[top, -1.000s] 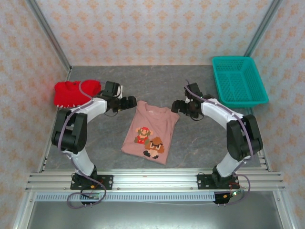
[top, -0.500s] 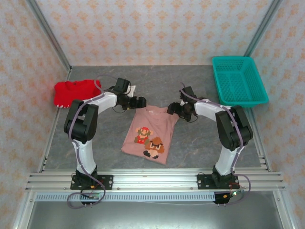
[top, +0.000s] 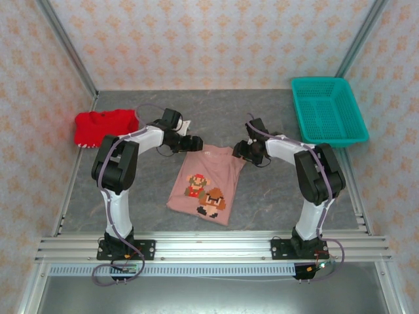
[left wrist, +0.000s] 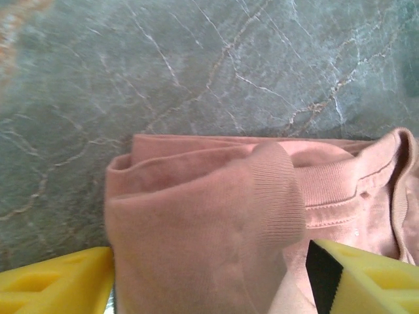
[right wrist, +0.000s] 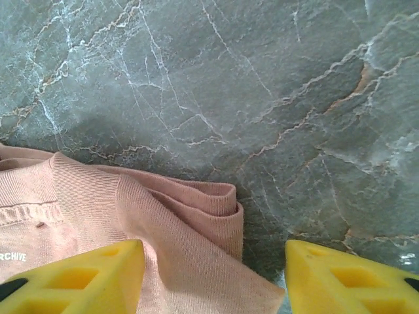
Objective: Fold the inside-out t-shirt
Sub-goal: Fold the T-shirt at the center of the table.
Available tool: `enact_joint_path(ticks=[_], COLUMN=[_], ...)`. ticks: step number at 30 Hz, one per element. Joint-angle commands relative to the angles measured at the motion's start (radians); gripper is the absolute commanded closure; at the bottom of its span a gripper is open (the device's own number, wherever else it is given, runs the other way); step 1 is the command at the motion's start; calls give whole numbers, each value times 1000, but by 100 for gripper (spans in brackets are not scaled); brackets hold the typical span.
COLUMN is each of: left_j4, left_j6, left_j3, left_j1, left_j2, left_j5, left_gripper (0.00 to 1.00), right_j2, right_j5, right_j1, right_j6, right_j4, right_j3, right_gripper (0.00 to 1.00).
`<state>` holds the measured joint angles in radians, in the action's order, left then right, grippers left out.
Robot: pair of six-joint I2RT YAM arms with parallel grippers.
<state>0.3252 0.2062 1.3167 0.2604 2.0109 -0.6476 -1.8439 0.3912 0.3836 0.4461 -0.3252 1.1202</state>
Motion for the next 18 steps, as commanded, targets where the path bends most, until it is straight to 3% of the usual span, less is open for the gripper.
enact_joint_path(ticks=[1, 11, 18], left_j4=[27, 21, -8], left_j6=[-21, -16, 13], left_j3=[27, 27, 16], left_j1=[17, 22, 5], left_j2=[31, 44, 43], left_j5=[-62, -67, -41], left_gripper=[27, 55, 80], right_j2=[-68, -96, -97], right_j5=[120, 143, 116], right_j1=[70, 83, 80], right_j6=[20, 45, 34], right_j4=[104, 130, 148], right_j3=[30, 46, 57], right_gripper=[46, 60, 83])
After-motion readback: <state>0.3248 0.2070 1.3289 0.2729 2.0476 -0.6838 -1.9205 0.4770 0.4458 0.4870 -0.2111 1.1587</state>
